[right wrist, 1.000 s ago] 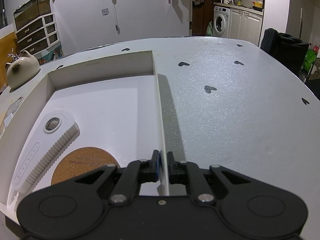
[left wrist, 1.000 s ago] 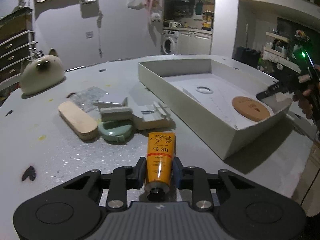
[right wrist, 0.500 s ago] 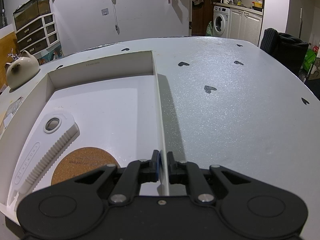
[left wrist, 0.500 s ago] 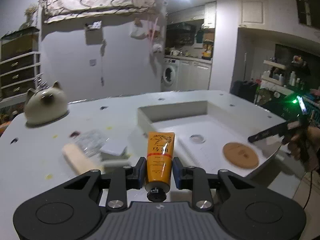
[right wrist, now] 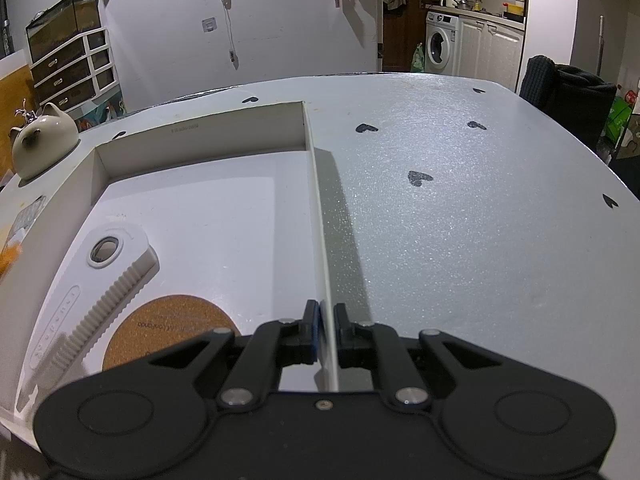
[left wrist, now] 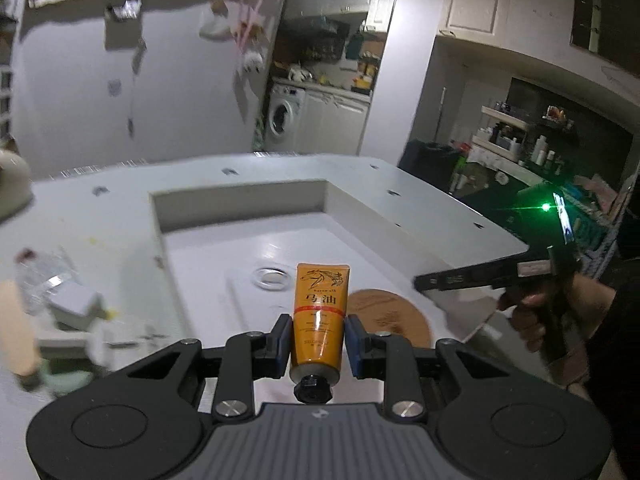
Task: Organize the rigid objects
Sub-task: 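Carry the orange tube with the left tool into the white box and release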
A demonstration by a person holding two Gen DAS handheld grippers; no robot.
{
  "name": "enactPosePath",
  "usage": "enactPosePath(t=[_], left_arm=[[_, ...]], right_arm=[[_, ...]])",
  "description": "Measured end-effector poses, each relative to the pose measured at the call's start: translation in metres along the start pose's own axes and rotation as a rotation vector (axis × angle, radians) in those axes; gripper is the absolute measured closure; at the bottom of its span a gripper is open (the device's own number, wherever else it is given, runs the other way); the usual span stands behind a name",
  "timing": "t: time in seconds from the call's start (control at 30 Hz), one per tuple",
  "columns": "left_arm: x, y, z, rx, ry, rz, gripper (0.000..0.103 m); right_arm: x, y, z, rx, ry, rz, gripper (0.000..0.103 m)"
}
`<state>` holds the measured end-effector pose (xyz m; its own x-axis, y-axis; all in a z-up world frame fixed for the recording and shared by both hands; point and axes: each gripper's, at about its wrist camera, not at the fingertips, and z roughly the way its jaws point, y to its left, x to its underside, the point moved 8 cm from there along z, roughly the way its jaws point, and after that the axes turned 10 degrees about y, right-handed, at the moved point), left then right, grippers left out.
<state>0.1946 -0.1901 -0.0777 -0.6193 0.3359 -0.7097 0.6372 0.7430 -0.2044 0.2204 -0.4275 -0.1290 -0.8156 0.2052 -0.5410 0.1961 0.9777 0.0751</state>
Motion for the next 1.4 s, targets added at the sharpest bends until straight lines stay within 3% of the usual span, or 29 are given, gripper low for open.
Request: enactPosePath(t=[0.2,0.4,0.57,1.0,1.17,1.4], left_arm=[[-0.002,-0.012,0.039,0.079,0.111,-0.101,0.074],[0.003,-0.007,0.065,0.058,0.191,-0.189,0.074],[0.007,0.0,0.07,-0.025,0.186,-0.159,0.074],[0.01,-0.004,0.065,-0.137,0.155,-0.074,0.072],[0.01,-0.011,0.061,-0.11,0.162,-0.041,0.047],[0.01,-0.021,0.049,-0.089,0.149,-0.024,0.027]], right_arm=[[0.0,0.0,0.0,-0.003,-0.004,0.001,0.094],[0.001,-0.001,-0.001,-0.009,-0.008,0.004,0.094],[0.001,-0.002,-0.001,-0.015,-0.011,0.007,0.094],[0.002,-0.002,-0.001,-0.015,-0.016,0.008,0.094],[0.002,-0.002,-0.001,-0.014,-0.015,0.008,0.094],[0.002,-0.002,-0.001,-0.013,-0.016,0.008,0.094]])
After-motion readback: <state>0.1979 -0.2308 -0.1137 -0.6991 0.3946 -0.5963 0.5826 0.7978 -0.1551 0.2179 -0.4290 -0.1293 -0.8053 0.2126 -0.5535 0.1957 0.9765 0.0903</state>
